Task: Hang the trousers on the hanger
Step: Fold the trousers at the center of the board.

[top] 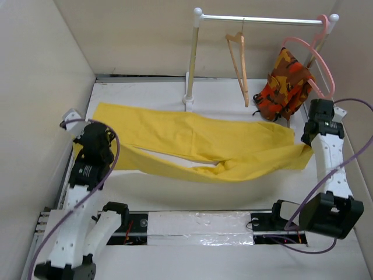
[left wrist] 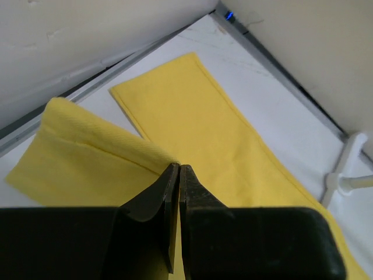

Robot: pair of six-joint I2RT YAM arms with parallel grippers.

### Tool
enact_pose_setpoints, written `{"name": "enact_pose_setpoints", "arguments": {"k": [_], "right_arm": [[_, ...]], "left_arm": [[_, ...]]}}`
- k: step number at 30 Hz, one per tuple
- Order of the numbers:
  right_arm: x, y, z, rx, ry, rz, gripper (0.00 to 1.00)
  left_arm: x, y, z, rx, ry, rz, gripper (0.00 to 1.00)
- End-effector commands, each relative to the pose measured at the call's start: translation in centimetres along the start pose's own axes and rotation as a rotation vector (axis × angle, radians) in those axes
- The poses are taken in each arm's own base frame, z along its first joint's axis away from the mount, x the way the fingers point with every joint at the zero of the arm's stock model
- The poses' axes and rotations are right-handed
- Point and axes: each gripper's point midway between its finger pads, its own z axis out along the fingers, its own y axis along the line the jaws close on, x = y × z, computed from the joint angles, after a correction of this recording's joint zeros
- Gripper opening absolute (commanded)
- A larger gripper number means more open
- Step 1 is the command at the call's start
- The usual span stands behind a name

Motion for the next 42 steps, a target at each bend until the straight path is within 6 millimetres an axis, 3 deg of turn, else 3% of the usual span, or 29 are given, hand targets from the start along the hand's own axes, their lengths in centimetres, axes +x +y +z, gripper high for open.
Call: {"name": "enact_pose_setpoints", "arguments": {"k": [1,4,7,8,12,16,23,31,40,42], "right_arm": [[-6.9,3.3,-1.4,-0.091,-0.198,0.056,0.0],[-8.3,6.4,-1.2,-0.135,-0.225,0.026,0.0],[-9.5,8.8,-0.7,-0.157,-0.236,0.005,0.0],[-9.7,9.5,-0.7,-0.165,-0.238,-0.004,0.0],[-10.4,11.4,0.7,-0.161,-0.237,-0.031,0.0],[-10.9,12.9,1.9,-0.168,-0.258,-0.051,0.0],[-11.4,14.9,4.8,-0.145,-0.23,-0.072,0.0],[-12.0,17.3,7.1,-0.165,-0.244,-0.048,0.0],[-12.0,18.7,9.9,-0.121,-0.239,-0.067,0.0],[-11.5,19.0,10.6,-0.114,-0.225,-0.065,0.0]], "left_arm": [[-1.6,-1.3,2.3,-0.086,-0.042,-0.032,0.0],[-1.4,-0.3,4.9,-0.211,-0.043,0.02,0.0],[0.3,1.1,7.7,-0.297,0.008,0.08,0.0],[1.9,1.8,9.0,-0.341,0.043,0.12,0.0],[4.2,4.7,11.5,-0.468,0.114,0.136,0.0],[4.5,4.6,13.1,-0.522,0.126,0.163,0.0],[1.9,2.5,16.8,-0.578,0.067,0.22,0.0],[1.4,-0.4,21.2,-0.575,0.039,0.257,0.0],[3.0,-3.4,27.2,-0.589,0.065,0.332,0.0],[3.3,-5.1,28.3,-0.568,0.033,0.346,0.0]]}}
